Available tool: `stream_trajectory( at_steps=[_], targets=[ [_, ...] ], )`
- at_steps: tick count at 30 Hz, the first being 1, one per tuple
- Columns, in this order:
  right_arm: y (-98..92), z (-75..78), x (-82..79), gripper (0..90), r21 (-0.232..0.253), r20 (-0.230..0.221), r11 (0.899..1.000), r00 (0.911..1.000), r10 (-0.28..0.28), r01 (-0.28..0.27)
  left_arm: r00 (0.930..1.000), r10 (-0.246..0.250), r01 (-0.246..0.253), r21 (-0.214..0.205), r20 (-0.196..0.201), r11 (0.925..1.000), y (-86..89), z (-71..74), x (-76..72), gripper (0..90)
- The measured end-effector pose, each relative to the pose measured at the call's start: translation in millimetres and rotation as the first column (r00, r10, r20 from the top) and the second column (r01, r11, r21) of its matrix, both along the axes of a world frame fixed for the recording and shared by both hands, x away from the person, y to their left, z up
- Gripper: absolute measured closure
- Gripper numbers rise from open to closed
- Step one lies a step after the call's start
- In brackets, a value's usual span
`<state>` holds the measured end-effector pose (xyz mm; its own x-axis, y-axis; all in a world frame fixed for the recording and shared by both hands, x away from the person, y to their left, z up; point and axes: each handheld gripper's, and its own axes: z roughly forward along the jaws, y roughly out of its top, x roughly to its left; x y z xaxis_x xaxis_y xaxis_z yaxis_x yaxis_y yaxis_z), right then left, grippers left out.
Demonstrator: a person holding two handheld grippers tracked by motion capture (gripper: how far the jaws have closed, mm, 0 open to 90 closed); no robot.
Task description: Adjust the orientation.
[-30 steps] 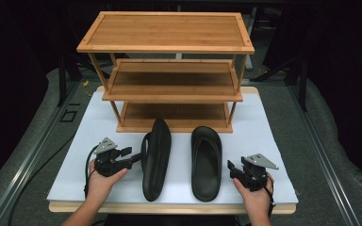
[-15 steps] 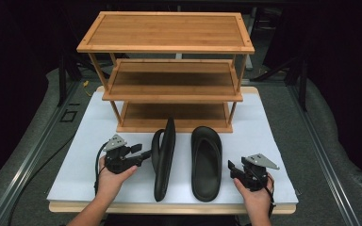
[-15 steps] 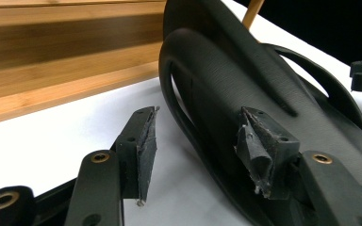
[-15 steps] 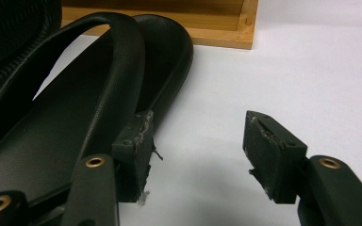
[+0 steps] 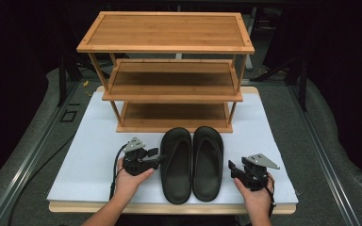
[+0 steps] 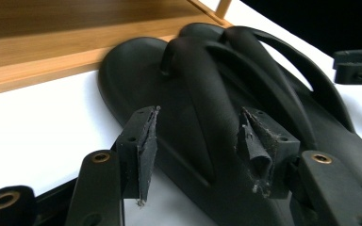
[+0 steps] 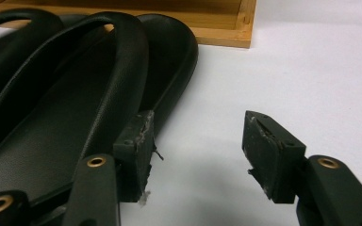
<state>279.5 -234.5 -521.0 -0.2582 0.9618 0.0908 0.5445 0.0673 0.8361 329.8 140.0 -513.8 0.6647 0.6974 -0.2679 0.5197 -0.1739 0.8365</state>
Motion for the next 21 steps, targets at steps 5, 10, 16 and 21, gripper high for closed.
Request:
stream_trajectory(
  at_steps=[5,10,16,21],
  targets=[
    [0.2,-0.1,0.0,44.1,-0.001,-0.001,1.000,1.0000,0.000,0.000,0.9996,-0.019,0.019,-0.003,-0.023,0.9998,-8.1,-7.1,-4.2,46.7],
    [0.2,-0.2,0.0,44.1,-0.001,-0.001,1.000,1.0000,0.000,0.000,0.9991,-0.026,0.027,0.031,-0.033,0.9991,-13.7,-14.7,-5.7,46.8],
    [0.4,-1.4,0.6,44.0,-0.002,-0.005,1.000,1.0000,0.001,-0.001,0.9987,-0.032,0.035,0.067,-0.038,0.9972,-17.4,-17.1,-3.7,59.1],
    [0.3,-2.1,0.9,44.1,0.003,-0.003,1.000,1.0000,-0.004,0.004,0.9979,-0.037,0.041,0.091,-0.053,0.9950,-15.8,-13.1,-1.7,61.3]
  ],
)
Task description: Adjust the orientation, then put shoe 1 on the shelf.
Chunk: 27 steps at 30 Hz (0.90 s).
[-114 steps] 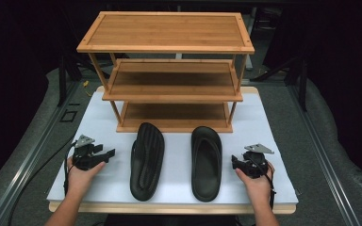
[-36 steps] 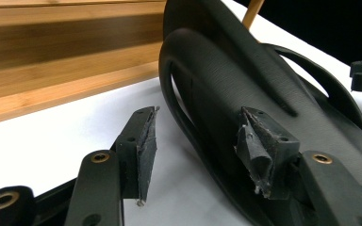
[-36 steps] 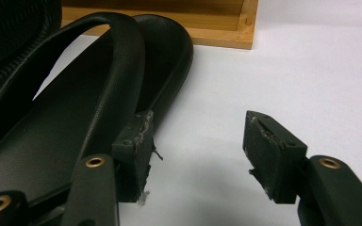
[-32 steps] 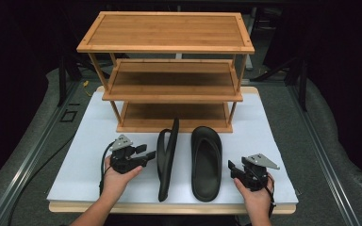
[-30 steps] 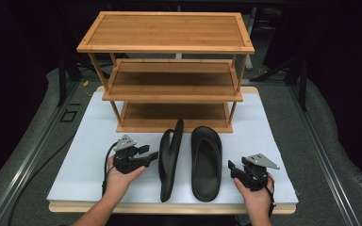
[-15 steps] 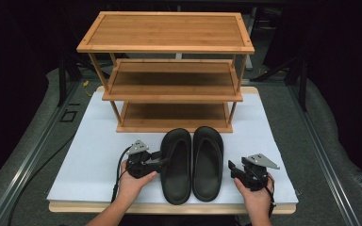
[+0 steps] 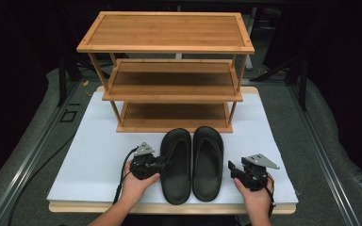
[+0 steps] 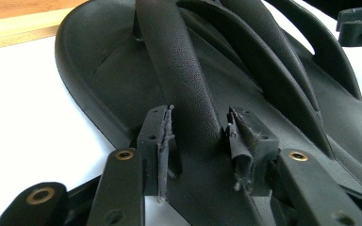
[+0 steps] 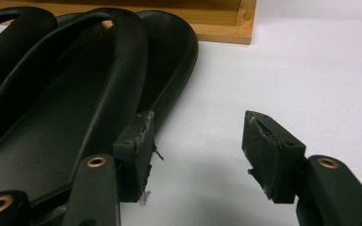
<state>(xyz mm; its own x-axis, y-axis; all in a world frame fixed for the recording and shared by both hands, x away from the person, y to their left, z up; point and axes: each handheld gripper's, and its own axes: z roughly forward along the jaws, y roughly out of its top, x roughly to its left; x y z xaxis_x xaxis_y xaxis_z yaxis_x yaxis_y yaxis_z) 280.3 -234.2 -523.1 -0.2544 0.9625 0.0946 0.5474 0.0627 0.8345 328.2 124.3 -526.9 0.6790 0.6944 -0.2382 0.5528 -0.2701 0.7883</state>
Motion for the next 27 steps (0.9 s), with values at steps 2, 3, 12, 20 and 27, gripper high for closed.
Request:
stream_trajectory(
  at_steps=[2,3,12,20,27],
  targets=[
    [-0.2,0.3,-0.3,44.1,0.003,0.002,1.000,1.0000,-0.003,0.003,1.0000,0.003,-0.003,0.008,0.000,1.0000,3.0,1.0,1.3,62.9],
    [-0.3,0.3,-0.4,44.1,0.004,0.002,1.000,1.0000,-0.003,0.003,1.0000,-0.002,0.002,0.019,0.007,0.9998,5.2,1.6,2.4,63.7],
    [-1.0,-0.7,0.1,44.4,0.008,-0.006,1.000,0.9999,-0.009,0.009,0.9972,-0.005,-0.005,0.129,0.074,0.9916,27.7,11.0,5.7,68.9],
    [-0.6,-0.4,-0.4,44.1,0.002,-0.017,1.000,0.9999,-0.003,0.003,0.9955,0.071,-0.076,0.081,0.063,0.9938,48.6,7.5,6.0,62.7],
    [-1.3,0.1,-0.9,44.1,0.009,-0.005,1.000,1.0000,-0.006,0.006,0.9958,0.057,-0.063,0.099,0.072,0.9931,52.1,4.7,-8.9,58.1]
  ],
)
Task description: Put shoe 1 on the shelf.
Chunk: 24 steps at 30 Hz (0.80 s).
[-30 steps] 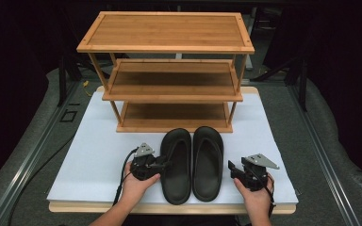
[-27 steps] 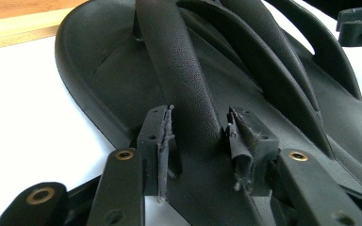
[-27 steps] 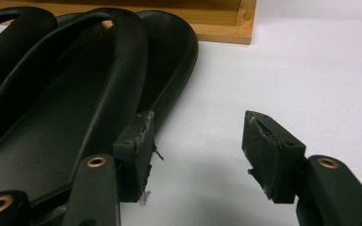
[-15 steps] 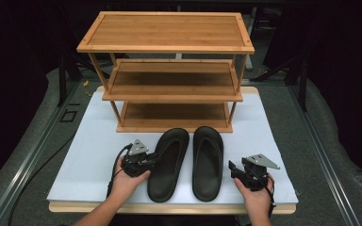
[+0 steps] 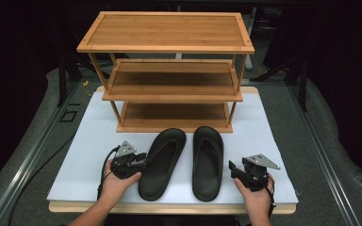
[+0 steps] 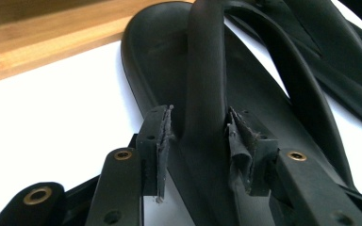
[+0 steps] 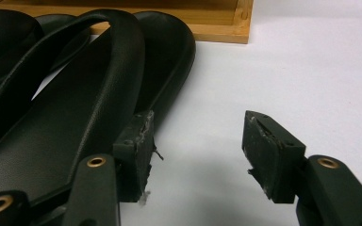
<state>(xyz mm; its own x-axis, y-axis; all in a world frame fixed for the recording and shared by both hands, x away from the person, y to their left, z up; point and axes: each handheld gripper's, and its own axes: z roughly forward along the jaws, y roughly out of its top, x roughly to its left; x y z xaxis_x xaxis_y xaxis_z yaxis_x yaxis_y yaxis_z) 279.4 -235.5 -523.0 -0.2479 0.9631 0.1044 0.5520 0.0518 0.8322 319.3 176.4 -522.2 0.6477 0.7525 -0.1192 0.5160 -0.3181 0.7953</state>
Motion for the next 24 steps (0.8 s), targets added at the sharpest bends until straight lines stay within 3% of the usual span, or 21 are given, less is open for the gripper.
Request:
stream_trajectory(
  at_steps=[3,9,14,19,24],
  targets=[
    [0.9,0.1,0.0,44.0,-0.005,-0.001,1.000,1.0000,-0.002,0.002,0.9995,0.006,-0.007,-0.030,-0.032,0.9995,2.0,-5.5,-3.5,58.2],
    [2.1,-0.2,-0.3,44.1,-0.009,0.004,1.000,1.0000,-0.002,0.002,0.9963,0.047,-0.051,-0.052,-0.071,0.9974,6.0,-12.7,-5.0,60.0],
    [1.5,-0.1,-0.3,44.2,-0.011,-0.012,1.000,0.9999,0.005,-0.005,0.9964,0.049,-0.052,-0.047,-0.070,0.9975,6.5,-11.6,-4.9,65.2],
    [2.6,-0.8,0.2,44.4,-0.008,0.006,1.000,1.0000,0.002,-0.002,0.9957,0.057,-0.060,-0.031,-0.073,0.9977,10.9,-9.3,-3.4,70.0],
    [1.4,0.1,-0.3,44.5,-0.012,-0.012,1.000,0.9999,0.004,-0.004,0.9957,0.086,-0.086,0.004,-0.034,0.9963,20.0,-5.6,0.2,78.2]
  ],
)
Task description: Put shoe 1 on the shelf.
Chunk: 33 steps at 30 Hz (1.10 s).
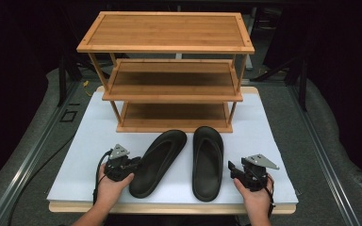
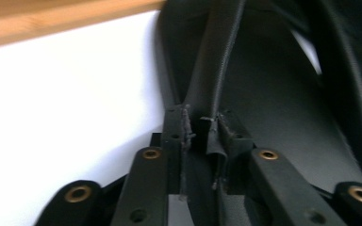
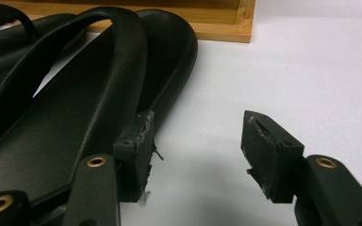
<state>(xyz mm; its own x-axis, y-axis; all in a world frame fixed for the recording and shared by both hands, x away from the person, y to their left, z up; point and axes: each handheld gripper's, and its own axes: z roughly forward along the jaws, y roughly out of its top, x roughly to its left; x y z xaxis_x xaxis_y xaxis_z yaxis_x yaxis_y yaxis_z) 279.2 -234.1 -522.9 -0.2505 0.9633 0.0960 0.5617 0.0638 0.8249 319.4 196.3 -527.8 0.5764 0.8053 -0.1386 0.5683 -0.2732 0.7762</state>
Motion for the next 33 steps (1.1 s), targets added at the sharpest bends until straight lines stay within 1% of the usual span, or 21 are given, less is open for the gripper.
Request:
stream_trajectory(
  at_steps=[3,4,7,9,10,11,12,13,15,16,18,20,21,24,27,30,32,33],
  targets=[
    [-0.1,-0.2,0.2,44.5,0.000,0.000,1.000,1.0000,-0.001,0.001,1.0000,0.009,-0.009,-0.009,0.002,0.9999,2.8,1.0,1.4,79.9],
    [-0.2,-0.2,0.3,44.5,-0.001,-0.001,1.000,1.0000,-0.001,0.001,0.9999,0.011,-0.011,-0.006,-0.001,0.9999,4.2,1.6,2.3,80.8],
    [-0.2,-0.3,0.2,44.6,0.000,0.000,1.000,1.0000,-0.001,0.001,0.9998,0.020,-0.020,-0.017,0.004,0.9997,9.4,3.3,4.9,83.3],
    [-0.5,-0.3,0.1,44.6,0.001,0.000,1.000,1.0000,-0.001,0.001,0.9997,0.023,-0.023,-0.031,-0.004,0.9993,13.0,4.9,6.0,83.7],
    [-0.2,-1.5,0.9,44.6,0.007,0.017,1.000,0.9998,-0.006,0.005,0.9997,0.022,-0.022,-0.036,-0.007,0.9991,14.5,5.5,6.4,84.0],
    [-0.9,-0.6,0.4,44.6,0.001,0.001,1.000,1.0000,-0.003,0.003,0.9997,0.025,-0.025,-0.041,-0.003,0.9989,15.8,6.3,6.5,84.1],
    [-1.1,-0.7,0.6,44.6,0.003,-0.001,1.000,1.0000,-0.005,0.005,0.9997,0.025,-0.025,-0.039,-0.001,0.9989,16.8,7.0,6.6,84.1],
    [-0.9,-1.8,1.3,44.6,0.009,0.012,1.000,0.9999,-0.010,0.010,0.9995,0.031,-0.031,-0.047,0.004,0.9984,17.4,7.9,6.6,84.1],
    [-1.6,-1.6,1.2,44.6,0.008,0.004,1.000,0.9999,-0.010,0.010,0.9993,0.034,-0.033,-0.054,0.013,0.9980,20.5,11.1,6.6,84.1],
    [-2.1,-1.4,1.1,44.6,0.009,0.006,1.000,0.9999,-0.009,0.009,0.9989,0.042,-0.041,-0.074,0.021,0.9964,23.4,14.1,5.9,84.1],
    [-2.3,-1.4,1.0,44.6,0.012,0.008,1.000,0.9999,-0.013,0.012,0.9986,0.046,-0.044,-0.077,0.027,0.9961,25.0,16.0,5.4,84.0],
    [-2.3,-1.4,0.9,44.7,0.013,0.009,1.000,0.9999,-0.011,0.011,0.9981,0.051,-0.047,-0.096,0.036,0.9943,29.7,21.7,4.3,84.0],
    [-2.3,-1.4,0.9,44.7,0.013,0.009,1.000,0.9999,-0.011,0.011,0.9981,0.051,-0.047,-0.096,0.036,0.9943,29.7,21.7,4.3,84.0],
    [-2.3,-1.7,1.0,44.7,0.013,0.008,1.000,0.9999,-0.013,0.013,0.9972,0.056,-0.050,-0.115,0.050,0.9921,33.7,27.8,2.6,84.0],
    [-2.3,-2.3,1.4,44.7,0.017,0.008,1.000,0.9999,-0.014,0.014,0.9959,0.057,-0.048,-0.122,0.070,0.9913,38.0,33.6,0.5,84.0],
    [-3.7,-2.5,1.4,44.7,0.020,0.002,1.000,0.9999,-0.017,0.017,0.9951,0.060,-0.049,-0.138,0.079,0.9892,41.4,39.2,-2.2,84.0],
    [-3.8,-2.4,1.2,44.7,0.020,0.003,1.000,0.9999,-0.017,0.017,0.9939,0.062,-0.048,-0.147,0.092,0.9880,42.8,43.0,-4.4,84.0],
    [-3.8,-2.3,1.1,44.7,0.021,0.005,1.000,0.9998,-0.019,0.018,0.9939,0.058,-0.044,-0.146,0.094,0.9883,43.7,45.4,-5.6,84.0]
  ],
)
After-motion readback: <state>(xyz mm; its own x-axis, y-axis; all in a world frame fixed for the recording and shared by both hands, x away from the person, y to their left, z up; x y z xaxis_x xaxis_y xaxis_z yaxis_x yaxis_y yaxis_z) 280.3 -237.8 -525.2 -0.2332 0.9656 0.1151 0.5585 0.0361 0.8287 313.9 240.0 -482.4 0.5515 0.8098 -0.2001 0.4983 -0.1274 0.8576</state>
